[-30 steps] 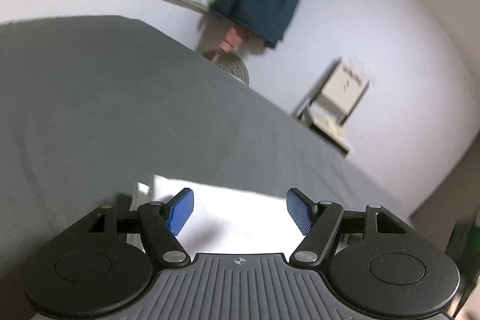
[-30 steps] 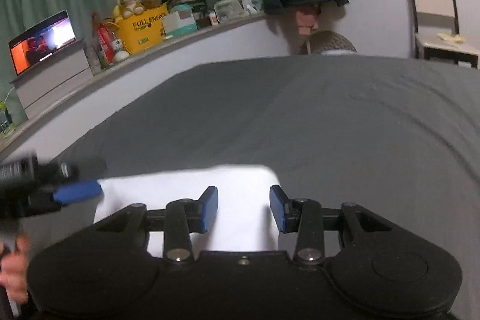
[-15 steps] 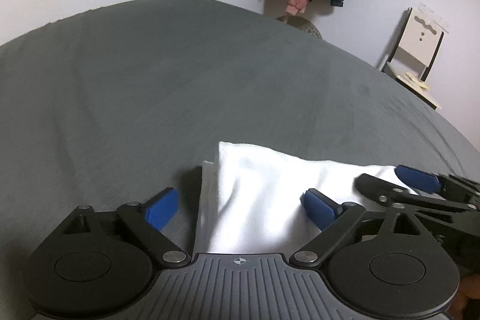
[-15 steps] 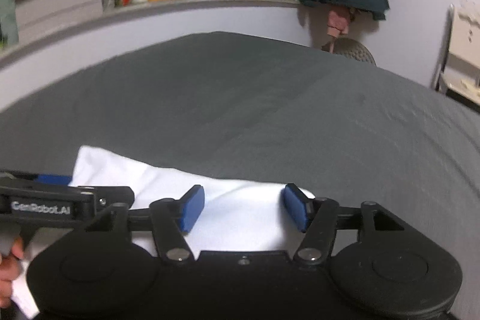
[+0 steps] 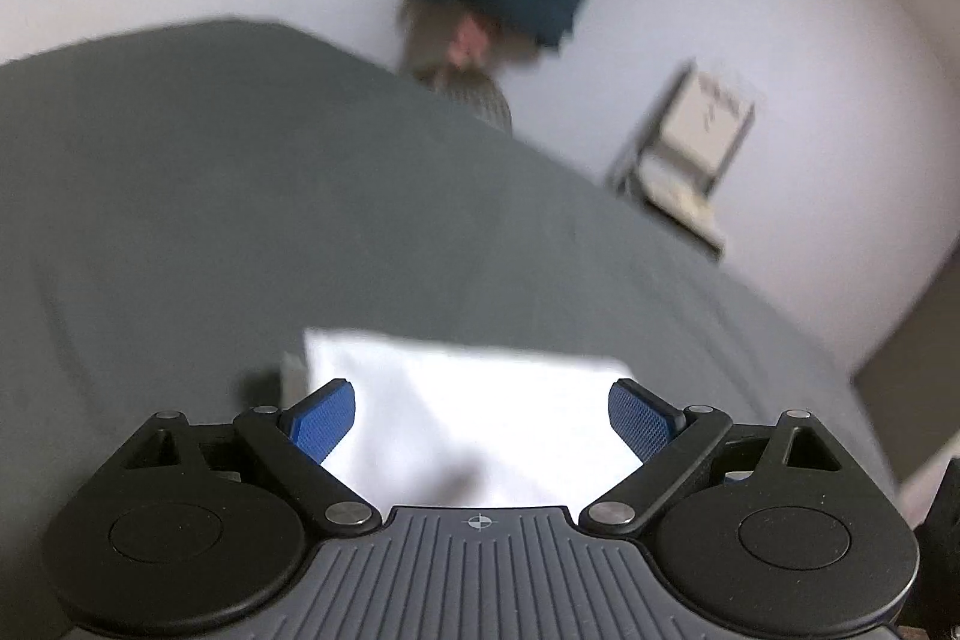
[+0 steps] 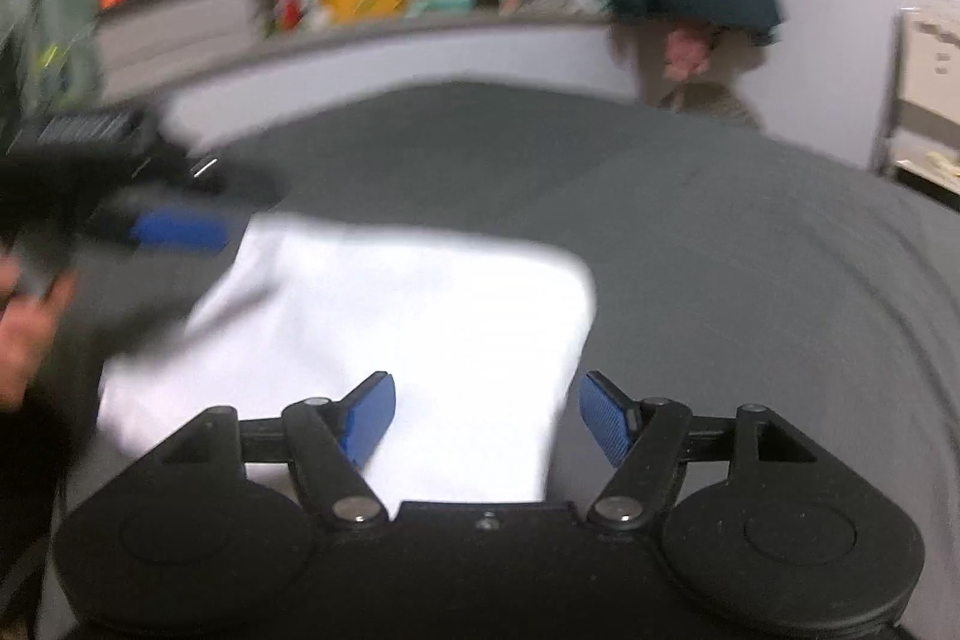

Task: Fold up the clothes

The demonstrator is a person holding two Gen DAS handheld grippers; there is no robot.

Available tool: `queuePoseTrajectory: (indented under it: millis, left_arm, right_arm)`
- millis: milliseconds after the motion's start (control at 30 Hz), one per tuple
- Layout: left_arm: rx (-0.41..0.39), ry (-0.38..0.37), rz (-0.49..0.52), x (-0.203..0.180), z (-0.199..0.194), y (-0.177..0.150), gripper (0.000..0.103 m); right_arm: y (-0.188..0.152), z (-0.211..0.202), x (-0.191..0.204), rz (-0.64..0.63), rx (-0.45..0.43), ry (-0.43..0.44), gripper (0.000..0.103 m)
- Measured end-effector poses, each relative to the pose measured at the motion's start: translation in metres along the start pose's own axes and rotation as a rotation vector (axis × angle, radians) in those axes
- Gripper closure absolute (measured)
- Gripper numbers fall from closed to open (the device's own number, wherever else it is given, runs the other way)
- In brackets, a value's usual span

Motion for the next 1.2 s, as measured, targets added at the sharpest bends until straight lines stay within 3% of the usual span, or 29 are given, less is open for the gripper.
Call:
queuePoseTrajectory:
  millis: [133,267,367,433,533,633,833,933,1100,1200]
  left_arm:
    - [0.191,0.088,0.064,-0.008,0.029,-0.016,0.01]
    - [0.175,0.116,0.089,-0.019,0.02,-0.021,0.01]
    - [0.113,0.124,0.016,-0.016,-0.004,-0.011,0.01]
    - [0.102,0.158,-0.049,-0.008,-0.022,-0.006,0.006]
    - [0.148,0.219,-0.17,0.008,-0.043,-0.001,0.006]
    - [0.25,0.159,-0.239,0.018,-0.045,-0.009,0.006]
    - [0.433,0.218,-0.211,0.021,-0.024,-0.038,0.006]
    - [0.437,0.204,-0.231,0.02,-0.025,-0.05,0.006]
    - [0.473,0.125,-0.203,0.009,-0.025,-0.056,0.007]
    - [0.474,0.09,-0.203,0.005,-0.027,-0.063,0.01]
  right_arm:
    - [-0.011,0.012,-0.013,0.13,0.053,0.073,0.035]
    - [0.002,0.015,-0.027,0.163,0.156,0.156,0.035]
    - [0.015,0.011,-0.041,0.191,0.257,0.221,0.033]
    - [0.025,0.008,-0.05,0.164,0.276,0.23,0.027]
    - [0.039,0.006,-0.057,0.041,0.264,0.222,0.019]
    - [0.035,0.007,-0.065,0.017,0.207,0.258,0.018]
    - [0.015,0.023,-0.087,0.235,0.235,0.422,0.018]
    - [0.018,0.028,-0.095,0.327,0.223,0.493,0.018]
    - [0.009,0.047,-0.111,0.625,0.263,0.66,0.019]
    - [0.008,0.049,-0.108,0.635,0.261,0.666,0.019]
Point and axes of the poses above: each gripper's, at about its wrist camera, not at the fingertips, and z roughly the way its jaws point, x to its left, y to its top, the point moved 3 cm from there along z, roughly the way its jaws point, and after that the axes turned 4 degrees about z, right-handed, at the moved point
